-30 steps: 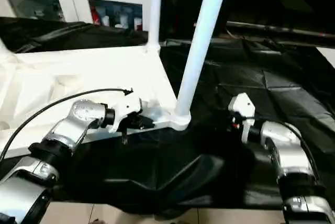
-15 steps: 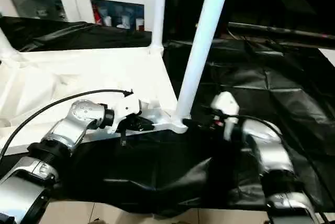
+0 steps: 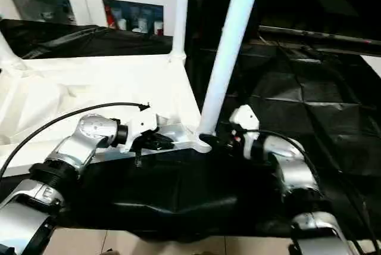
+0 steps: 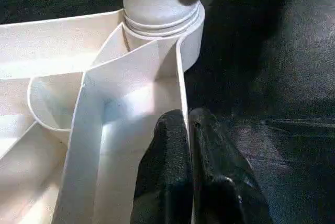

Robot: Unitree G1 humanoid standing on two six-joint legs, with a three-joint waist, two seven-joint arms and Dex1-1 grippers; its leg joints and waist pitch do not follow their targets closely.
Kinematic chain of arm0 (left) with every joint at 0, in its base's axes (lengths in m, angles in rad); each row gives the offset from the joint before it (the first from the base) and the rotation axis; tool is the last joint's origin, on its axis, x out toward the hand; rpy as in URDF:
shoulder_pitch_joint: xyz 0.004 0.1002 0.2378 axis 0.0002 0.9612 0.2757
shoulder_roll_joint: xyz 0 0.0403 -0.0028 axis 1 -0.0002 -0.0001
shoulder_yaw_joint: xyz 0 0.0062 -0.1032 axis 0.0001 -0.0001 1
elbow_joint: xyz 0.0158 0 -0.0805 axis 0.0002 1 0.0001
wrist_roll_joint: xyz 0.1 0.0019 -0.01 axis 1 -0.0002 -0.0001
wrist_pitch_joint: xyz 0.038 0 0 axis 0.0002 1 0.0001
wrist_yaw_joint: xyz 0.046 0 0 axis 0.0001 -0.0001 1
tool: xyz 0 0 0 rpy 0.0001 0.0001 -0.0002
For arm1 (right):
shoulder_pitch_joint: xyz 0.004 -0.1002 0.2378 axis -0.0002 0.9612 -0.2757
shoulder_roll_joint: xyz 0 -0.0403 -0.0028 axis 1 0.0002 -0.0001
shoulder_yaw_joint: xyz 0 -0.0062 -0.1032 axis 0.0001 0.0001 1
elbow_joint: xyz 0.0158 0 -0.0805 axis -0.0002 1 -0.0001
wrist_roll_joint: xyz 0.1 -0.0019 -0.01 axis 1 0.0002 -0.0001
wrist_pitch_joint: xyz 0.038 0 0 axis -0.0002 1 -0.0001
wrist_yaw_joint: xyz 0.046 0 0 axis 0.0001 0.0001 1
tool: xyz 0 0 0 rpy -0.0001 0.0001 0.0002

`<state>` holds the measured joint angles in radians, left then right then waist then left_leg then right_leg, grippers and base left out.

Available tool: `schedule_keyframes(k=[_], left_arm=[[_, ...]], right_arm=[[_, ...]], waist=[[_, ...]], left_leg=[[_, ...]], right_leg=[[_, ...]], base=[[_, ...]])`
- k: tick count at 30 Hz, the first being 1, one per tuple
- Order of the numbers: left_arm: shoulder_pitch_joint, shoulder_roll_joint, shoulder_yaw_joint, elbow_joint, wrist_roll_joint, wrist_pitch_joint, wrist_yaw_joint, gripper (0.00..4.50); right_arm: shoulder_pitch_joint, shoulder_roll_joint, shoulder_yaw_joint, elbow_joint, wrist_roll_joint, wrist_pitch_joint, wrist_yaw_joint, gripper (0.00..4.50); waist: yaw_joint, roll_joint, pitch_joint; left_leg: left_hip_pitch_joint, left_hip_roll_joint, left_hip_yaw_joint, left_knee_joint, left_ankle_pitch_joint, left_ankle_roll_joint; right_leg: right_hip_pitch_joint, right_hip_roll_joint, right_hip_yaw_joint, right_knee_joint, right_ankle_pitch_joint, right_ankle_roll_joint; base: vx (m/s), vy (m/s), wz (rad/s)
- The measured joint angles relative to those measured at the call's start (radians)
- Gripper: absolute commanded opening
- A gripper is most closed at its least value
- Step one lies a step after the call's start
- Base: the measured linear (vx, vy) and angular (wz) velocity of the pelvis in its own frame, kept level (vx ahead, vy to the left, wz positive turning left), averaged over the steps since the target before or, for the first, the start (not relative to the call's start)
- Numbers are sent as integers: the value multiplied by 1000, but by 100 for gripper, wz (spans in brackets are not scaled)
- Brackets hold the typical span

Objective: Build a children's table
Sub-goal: Rotate leg to tighten

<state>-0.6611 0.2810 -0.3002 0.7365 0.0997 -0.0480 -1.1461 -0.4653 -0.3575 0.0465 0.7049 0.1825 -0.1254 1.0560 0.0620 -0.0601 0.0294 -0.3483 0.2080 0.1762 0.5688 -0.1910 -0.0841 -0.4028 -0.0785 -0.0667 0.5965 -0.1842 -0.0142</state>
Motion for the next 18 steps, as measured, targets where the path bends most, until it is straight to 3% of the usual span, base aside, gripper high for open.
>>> schedule_keyframes(k=[13, 18], left_arm=[[18, 6, 4, -25, -5, 5, 5, 0], [1, -34, 12, 21, 27, 27, 108, 0]], right_arm=[[3, 32, -8, 19, 3, -13, -5, 193], [41, 111, -35, 14, -5, -16, -187, 193]], waist=[[-5, -5, -1], [-4, -6, -3]], left_leg=[[2, 0, 0, 0, 0, 0], [10, -1, 0, 1, -2, -4]], right_leg=[[0, 0, 0, 2, 0, 0], [6, 0, 3, 3, -2, 3]], base=[[0, 0, 0], [0, 0, 0]])
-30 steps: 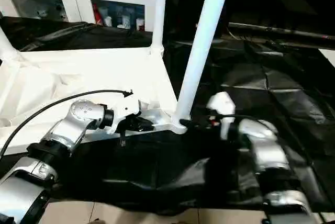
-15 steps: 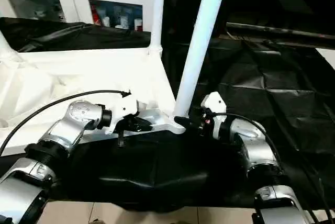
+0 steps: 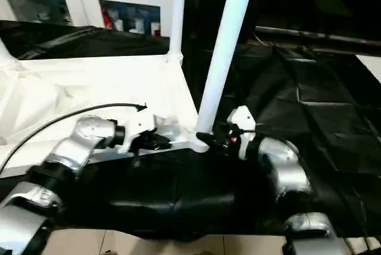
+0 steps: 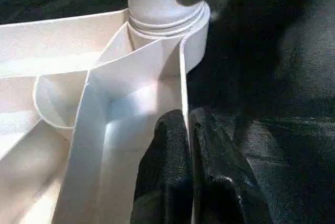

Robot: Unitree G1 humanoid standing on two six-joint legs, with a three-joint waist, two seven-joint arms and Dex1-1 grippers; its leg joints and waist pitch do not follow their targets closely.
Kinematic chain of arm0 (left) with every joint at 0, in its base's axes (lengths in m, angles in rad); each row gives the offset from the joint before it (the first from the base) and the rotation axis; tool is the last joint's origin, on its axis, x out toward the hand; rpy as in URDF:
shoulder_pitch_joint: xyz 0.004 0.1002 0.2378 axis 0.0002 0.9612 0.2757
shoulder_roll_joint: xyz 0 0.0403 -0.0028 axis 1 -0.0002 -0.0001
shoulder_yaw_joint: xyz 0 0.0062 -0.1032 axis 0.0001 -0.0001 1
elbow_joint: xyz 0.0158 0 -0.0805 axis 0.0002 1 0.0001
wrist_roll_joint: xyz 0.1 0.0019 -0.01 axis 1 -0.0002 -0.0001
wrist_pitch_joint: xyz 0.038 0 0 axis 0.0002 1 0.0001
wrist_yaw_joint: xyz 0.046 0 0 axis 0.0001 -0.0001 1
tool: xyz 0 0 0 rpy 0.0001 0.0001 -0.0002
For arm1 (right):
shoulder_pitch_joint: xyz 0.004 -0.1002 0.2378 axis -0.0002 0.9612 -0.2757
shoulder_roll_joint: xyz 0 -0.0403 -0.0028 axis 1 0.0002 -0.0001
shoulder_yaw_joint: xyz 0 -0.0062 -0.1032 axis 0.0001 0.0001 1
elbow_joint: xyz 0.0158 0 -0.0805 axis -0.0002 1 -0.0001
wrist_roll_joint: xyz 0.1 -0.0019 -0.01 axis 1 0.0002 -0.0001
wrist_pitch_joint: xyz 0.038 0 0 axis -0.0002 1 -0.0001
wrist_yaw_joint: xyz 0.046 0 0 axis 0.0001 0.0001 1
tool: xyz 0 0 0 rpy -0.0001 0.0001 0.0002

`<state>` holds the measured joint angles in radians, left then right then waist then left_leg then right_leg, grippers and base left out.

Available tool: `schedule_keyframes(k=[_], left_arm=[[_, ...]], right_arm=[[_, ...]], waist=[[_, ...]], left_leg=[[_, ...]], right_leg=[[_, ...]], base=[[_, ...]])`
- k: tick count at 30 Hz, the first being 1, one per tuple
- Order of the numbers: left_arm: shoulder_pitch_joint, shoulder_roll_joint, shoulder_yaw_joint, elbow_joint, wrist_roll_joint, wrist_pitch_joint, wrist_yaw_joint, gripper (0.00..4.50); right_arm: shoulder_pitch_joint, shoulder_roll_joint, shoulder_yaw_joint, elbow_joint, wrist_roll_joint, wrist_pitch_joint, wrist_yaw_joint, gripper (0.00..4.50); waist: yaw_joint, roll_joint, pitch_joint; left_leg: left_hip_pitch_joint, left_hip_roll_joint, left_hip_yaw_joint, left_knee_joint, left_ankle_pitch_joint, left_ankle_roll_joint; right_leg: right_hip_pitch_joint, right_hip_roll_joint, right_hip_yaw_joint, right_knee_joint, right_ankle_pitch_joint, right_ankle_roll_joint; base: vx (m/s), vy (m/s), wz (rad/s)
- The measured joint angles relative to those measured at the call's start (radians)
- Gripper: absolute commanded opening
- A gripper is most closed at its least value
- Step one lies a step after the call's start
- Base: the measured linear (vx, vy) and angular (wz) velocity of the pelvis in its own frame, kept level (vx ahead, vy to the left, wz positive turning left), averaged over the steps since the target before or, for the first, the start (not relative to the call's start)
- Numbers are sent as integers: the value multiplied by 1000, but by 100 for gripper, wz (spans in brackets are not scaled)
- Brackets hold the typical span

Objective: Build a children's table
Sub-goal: Rotate leg to tighten

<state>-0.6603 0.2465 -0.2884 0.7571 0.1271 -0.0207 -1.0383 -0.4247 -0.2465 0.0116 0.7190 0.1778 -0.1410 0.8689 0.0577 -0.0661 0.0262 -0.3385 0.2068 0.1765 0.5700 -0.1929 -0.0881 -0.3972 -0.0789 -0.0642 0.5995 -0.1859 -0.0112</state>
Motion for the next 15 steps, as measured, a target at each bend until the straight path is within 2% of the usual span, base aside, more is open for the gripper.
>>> schedule_keyframes(k=[5, 9, 12, 13, 15], left_arm=[[-33, -100, 3, 70, 37, 49, 183, 0], [-39, -129, 3, 81, 49, 70, 241, 0], [-38, -137, 4, 81, 64, 73, 251, 0], [-38, -138, 4, 81, 64, 73, 252, 0], [-38, -137, 4, 81, 65, 66, 247, 0]], right_arm=[[-3, 131, -56, 30, -32, -2, -340, 193], [-17, 190, -74, 42, -55, 0, -474, 193], [-23, 200, -74, 49, -72, 0, -509, 193], [-25, 202, -74, 50, -74, 0, -512, 228], [-26, 201, -74, 50, -73, -8, -509, 263]], waist=[[-10, 4, -3], [-22, 6, -4], [-27, 4, -4], [-27, 4, -4], [-27, 2, -4]], left_leg=[[7, -4, -1, -1, 0, -1], [7, -6, -2, -3, 0, 0], [6, -10, -3, -5, 0, 1], [6, -12, -3, -5, -1, 1], [6, -16, -3, -5, -2, 4]], right_leg=[[8, -4, -1, -9, -1, 2], [10, -7, -6, -22, -2, 3], [13, -11, -8, -29, -2, 3], [13, -12, -7, -31, -2, 3], [13, -14, -5, -35, -2, 3]], base=[[0, 0, 0], [0, 0, 0], [0, 0, 0], [0, 0, 0], [0, 0, 0]])
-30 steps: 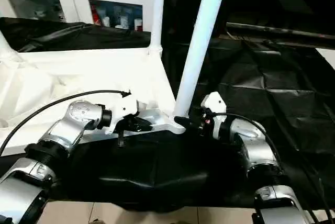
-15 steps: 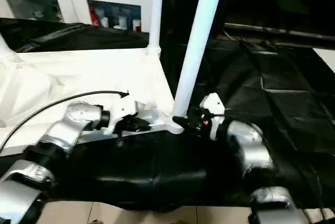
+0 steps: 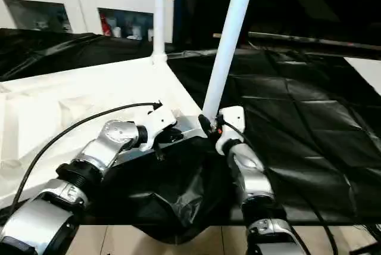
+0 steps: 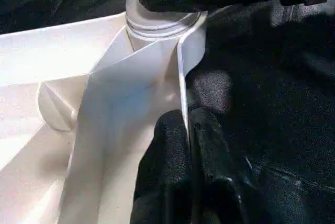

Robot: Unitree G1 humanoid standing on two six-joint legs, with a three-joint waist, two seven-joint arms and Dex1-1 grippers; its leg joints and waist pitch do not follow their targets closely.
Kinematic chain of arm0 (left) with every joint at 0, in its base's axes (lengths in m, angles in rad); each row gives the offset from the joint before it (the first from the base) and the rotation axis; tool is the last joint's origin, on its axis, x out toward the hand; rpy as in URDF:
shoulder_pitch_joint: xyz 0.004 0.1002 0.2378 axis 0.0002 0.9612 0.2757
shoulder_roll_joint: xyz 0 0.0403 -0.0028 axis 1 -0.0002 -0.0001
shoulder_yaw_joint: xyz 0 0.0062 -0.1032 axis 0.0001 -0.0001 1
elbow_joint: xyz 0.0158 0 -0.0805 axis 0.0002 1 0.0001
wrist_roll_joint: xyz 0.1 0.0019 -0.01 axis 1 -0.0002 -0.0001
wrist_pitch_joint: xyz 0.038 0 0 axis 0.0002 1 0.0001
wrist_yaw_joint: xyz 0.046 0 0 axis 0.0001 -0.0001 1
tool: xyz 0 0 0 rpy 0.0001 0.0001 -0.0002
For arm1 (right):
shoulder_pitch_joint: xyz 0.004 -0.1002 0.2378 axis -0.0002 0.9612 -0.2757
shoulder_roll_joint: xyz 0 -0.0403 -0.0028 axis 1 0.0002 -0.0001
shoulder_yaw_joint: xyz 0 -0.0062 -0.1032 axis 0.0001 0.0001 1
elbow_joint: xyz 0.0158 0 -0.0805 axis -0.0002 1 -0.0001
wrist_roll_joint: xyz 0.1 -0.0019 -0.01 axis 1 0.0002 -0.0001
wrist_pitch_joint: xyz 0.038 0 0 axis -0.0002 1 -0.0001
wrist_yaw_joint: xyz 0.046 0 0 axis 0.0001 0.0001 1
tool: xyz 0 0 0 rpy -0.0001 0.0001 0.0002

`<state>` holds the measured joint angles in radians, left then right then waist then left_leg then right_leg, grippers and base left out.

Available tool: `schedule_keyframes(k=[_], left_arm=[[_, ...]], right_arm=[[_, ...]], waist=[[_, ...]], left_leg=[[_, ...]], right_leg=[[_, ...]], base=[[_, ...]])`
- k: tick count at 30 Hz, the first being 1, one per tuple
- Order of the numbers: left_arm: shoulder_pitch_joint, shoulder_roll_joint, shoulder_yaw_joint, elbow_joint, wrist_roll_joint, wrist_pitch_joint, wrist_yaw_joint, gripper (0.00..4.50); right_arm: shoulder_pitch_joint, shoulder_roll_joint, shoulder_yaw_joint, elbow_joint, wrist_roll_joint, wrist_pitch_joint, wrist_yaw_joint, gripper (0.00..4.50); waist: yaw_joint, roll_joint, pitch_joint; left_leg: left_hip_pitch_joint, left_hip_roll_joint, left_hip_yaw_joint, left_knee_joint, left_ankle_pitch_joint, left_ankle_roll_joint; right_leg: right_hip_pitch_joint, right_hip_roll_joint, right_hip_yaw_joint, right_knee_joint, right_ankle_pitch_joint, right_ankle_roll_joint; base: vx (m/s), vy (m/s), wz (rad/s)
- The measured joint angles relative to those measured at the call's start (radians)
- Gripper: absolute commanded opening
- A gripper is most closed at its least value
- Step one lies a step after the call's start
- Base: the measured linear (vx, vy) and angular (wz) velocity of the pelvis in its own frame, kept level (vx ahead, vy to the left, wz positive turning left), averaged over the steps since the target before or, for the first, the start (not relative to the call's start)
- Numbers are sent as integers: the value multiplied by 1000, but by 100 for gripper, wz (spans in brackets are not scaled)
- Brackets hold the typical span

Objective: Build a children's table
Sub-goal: Rotate leg to tighten

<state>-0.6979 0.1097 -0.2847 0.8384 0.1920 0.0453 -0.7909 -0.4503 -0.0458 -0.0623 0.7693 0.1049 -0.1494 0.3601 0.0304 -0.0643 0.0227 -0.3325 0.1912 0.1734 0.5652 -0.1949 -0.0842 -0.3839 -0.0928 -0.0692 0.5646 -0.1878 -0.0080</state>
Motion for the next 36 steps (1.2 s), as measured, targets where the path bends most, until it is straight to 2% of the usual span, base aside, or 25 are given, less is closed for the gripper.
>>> schedule_keyframes(k=[3, 6, 10, 11, 14, 17, 21, 27, 33, 36], left_arm=[[0, 4, 0, 0, 1, -10, -10, 0], [5, 18, 0, -11, -3, -24, -39, 0], [19, 60, 2, -37, -28, -38, -111, 0], [25, 82, 4, -48, -41, -50, -148, 0], [39, 129, 5, -80, -65, -69, -246, 0], [55, 161, 8, -118, -83, -74, -319, 0], [75, 187, 5, -164, -104, -62, -394, 0], [89, 202, 2, -198, -114, -40, -428, 0], [102, 219, 4, -226, -123, -18, -452, 0], [105, 222, 5, -235, -125, -7, -455, 0]], right_arm=[[0, -3, -2, 0, 14, -7, 28, 284], [4, -58, 18, -6, 14, -6, 135, 317], [27, -162, 61, -56, 10, 6, 305, 317], [30, -205, 75, -74, 13, 15, 384, 317], [31, -257, 94, -104, 30, 32, 520, 317], [29, -279, 104, -120, 56, 50, 602, 317], [11, -292, 107, -120, 63, 62, 660, 317], [-5, -302, 132, -114, 62, 62, 706, 317], [-21, -304, 135, -94, 76, 82, 777, 252], [-23, -304, 138, -89, 83, 82, 795, 239]], waist=[[-1, 0, 0], [1, -2, 1], [5, -2, 1], [7, -3, 1], [10, -8, 4], [17, -7, 4], [24, -7, 4], [25, -12, 7], [25, -13, 8], [24, -13, 8]], left_leg=[[-1, -2, 1, 0, -1, 2], [-1, -2, 1, -2, -1, 3], [0, -1, 1, -10, -1, 3], [0, -1, 1, -9, -1, 3], [0, 2, 1, -10, -1, 2], [-9, 5, 1, -10, 1, 5], [-10, 10, 2, -5, 2, 8], [-10, 10, 4, -3, 1, 8], [-9, 11, 4, -2, 0, 7], [-9, 11, 5, -2, 1, 7]], right_leg=[[0, 0, 2, -4, 0, 0], [0, 0, 2, -4, 0, 0], [-2, 0, 2, 1, 2, 1], [-4, 0, 3, 8, 4, 1], [-9, 1, 2, 21, 8, 3], [-22, 3, 1, 33, 4, -1], [-22, 7, 0, 38, -6, -5], [-22, 6, 1, 37, -6, -6], [-22, 6, 1, 39, -6, -6], [-22, 6, 1, 39, -6, -6]], base=[[0, 0, 0], [0, 0, 0], [0, 0, 0], [0, 0, 0], [25, -38, 5], [31, -30, 1], [28, -11, 0], [0, 0, 0], [0, 0, 0], [0, 0, 0]])
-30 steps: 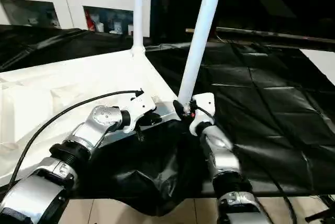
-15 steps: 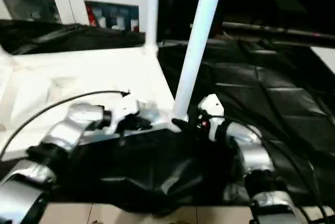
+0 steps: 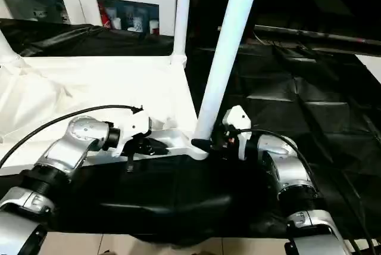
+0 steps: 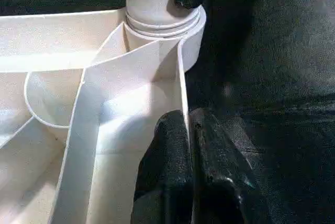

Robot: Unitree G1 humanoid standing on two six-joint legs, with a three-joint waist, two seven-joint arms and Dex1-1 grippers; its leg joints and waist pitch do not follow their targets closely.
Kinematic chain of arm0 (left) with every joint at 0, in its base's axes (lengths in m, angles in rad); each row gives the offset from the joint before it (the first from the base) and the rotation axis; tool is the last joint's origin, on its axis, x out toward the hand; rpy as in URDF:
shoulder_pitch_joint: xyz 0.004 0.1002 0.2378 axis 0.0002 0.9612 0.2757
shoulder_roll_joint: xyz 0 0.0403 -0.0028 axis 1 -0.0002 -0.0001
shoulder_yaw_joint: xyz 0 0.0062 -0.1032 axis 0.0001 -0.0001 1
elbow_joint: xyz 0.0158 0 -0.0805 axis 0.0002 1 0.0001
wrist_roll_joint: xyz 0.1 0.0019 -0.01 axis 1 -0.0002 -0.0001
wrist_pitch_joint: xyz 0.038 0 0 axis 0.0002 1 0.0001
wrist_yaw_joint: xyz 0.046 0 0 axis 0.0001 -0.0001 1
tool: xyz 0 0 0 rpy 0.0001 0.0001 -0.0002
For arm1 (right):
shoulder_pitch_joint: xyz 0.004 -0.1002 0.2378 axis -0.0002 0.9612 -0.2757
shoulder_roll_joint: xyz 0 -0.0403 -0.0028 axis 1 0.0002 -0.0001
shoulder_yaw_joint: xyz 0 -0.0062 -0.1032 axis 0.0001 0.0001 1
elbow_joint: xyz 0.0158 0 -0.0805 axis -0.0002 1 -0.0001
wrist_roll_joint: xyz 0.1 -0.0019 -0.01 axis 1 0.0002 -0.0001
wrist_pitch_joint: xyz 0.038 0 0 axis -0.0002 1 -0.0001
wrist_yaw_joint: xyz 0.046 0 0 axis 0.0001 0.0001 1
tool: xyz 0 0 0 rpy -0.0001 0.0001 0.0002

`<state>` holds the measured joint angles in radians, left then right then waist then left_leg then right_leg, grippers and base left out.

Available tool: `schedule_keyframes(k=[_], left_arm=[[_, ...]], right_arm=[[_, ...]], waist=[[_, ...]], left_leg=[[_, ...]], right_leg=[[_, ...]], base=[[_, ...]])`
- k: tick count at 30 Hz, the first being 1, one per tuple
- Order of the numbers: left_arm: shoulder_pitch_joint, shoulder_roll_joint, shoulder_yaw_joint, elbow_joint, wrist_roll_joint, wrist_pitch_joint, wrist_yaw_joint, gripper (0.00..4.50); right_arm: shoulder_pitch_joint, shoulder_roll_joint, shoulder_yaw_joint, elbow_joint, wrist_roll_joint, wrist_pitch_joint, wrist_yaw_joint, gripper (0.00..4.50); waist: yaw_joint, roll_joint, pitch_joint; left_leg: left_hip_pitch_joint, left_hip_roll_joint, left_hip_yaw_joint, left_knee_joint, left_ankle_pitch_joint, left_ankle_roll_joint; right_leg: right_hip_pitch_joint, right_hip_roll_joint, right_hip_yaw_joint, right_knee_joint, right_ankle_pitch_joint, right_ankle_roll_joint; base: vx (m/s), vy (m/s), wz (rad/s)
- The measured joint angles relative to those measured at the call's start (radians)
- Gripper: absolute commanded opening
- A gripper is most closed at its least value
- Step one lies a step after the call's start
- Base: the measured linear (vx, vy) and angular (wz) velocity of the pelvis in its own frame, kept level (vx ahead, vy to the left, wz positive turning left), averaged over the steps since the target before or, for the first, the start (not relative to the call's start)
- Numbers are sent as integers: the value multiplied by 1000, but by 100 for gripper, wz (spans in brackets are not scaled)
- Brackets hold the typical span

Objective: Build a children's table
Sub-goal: Rotate leg to tighten

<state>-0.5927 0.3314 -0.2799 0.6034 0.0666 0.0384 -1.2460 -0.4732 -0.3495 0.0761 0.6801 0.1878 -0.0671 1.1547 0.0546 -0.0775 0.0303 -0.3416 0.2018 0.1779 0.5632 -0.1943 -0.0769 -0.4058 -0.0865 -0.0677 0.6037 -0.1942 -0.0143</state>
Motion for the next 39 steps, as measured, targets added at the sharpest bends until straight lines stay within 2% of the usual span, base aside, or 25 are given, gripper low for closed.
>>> schedule_keyframes(k=[3, 7, 9, 11, 15, 18, 22, 23, 25, 28, 29, 30, 35, 39], left_arm=[[2, 0, 0, -2, -1, 4, 0, 0], [-1, -9, 6, 12, 3, -2, 30, 0], [-26, -41, 9, 55, 26, -2, 111, 0], [-61, -94, 10, 112, 59, 12, 224, 0], [-90, -179, 8, 161, 87, 54, 370, 0], [-101, -212, 6, 184, 104, 69, 426, 0], [-112, -232, 3, 210, 118, 63, 455, 0], [-114, -234, 3, 214, 123, 60, 455, 0], [-115, -235, 1, 220, 124, 52, 454, 0], [-116, -229, -1, 222, 125, 39, 442, 0], [-116, -223, -1, 222, 124, 31, 433, 0], [-116, -218, -1, 222, 124, 25, 424, 0], [-106, -170, 0, 205, 97, -8, 336, 0], [-80, -107, 3, 160, 64, -39, 213, 0]], right_arm=[[0, 0, 0, 0, 3, 4, 2, 210], [7, 22, -11, 0, 5, 15, -36, 200], [16, 72, -39, 14, -4, 11, -155, 197], [17, 146, -78, 42, -29, -9, -372, 196], [16, 251, -114, 54, -61, -14, -687, 196], [15, 305, -125, 54, -86, -14, -836, 196], [3, 337, -129, 76, -117, -37, -927, 196], [2, 338, -129, 84, -117, -52, -931, 196], [2, 337, -132, 91, -116, -63, -929, 251], [0, 325, -136, 96, -110, -66, -873, 271], [-2, 308, -134, 96, -105, -61, -828, 301], [-5, 288, -128, 97, -105, -56, -788, 310], [-12, 152, -73, 88, -90, -43, -491, 310], [-11, 61, -62, 51, -33, -2, -262, 310]], waist=[[-1, 0, 0], [-2, 0, 0], [-1, -1, 0], [-4, -3, 1], [-8, -3, -1], [-11, -1, -4], [-21, 1, -7], [-21, 1, -7], [-22, 0, -6], [-23, -1, -5], [-22, -1, -5], [-21, -1, -4], [-19, -2, -3], [-16, -2, -3]], left_leg=[[0, 0, 0, 1, 0, 1], [2, 0, 0, 4, 0, -1], [6, 0, 0, 5, -2, -6], [10, -1, 1, 6, -2, -8], [10, -6, 0, 5, 0, -10], [9, -8, -4, 1, 0, -10], [8, -10, -4, 1, 0, -9], [8, -11, -4, 1, 0, -9], [8, -12, -3, 2, 0, -8], [9, -12, -3, 1, -1, -7], [8, -12, -3, 0, -1, -7], [8, -12, -3, -2, -1, -7], [9, -10, -4, -7, -1, -8], [6, -7, -4, -11, -1, -8]], right_leg=[[0, 0, 0, 1, 0, 0], [0, 0, 1, 5, 0, 0], [4, -1, 1, 6, 0, 0], [6, -2, 1, 6, -2, 4], [8, -6, 2, 2, -2, 5], [10, -5, 1, -9, -2, 5], [13, -6, 2, -25, -2, 5], [14, -6, 2, -27, -2, 5], [16, -6, 4, -28, -2, 5], [18, -6, 4, -28, -2, 5], [18, -6, 4, -27, -2, 5], [17, -6, 3, -27, -2, 5], [16, -6, 1, -25, 10, 8], [11, -4, -1, -22, 17, 9]], base=[[0, 0, 0], [0, 0, 0], [0, 0, 0], [-28, 5, -1], [-14, 2, -1], [0, 0, 0], [0, 0, 0], [0, 0, 0], [0, 0, 0], [0, 0, 0], [0, 0, 0], [0, 0, 0], [0, 0, 0], [0, 0, 0]])
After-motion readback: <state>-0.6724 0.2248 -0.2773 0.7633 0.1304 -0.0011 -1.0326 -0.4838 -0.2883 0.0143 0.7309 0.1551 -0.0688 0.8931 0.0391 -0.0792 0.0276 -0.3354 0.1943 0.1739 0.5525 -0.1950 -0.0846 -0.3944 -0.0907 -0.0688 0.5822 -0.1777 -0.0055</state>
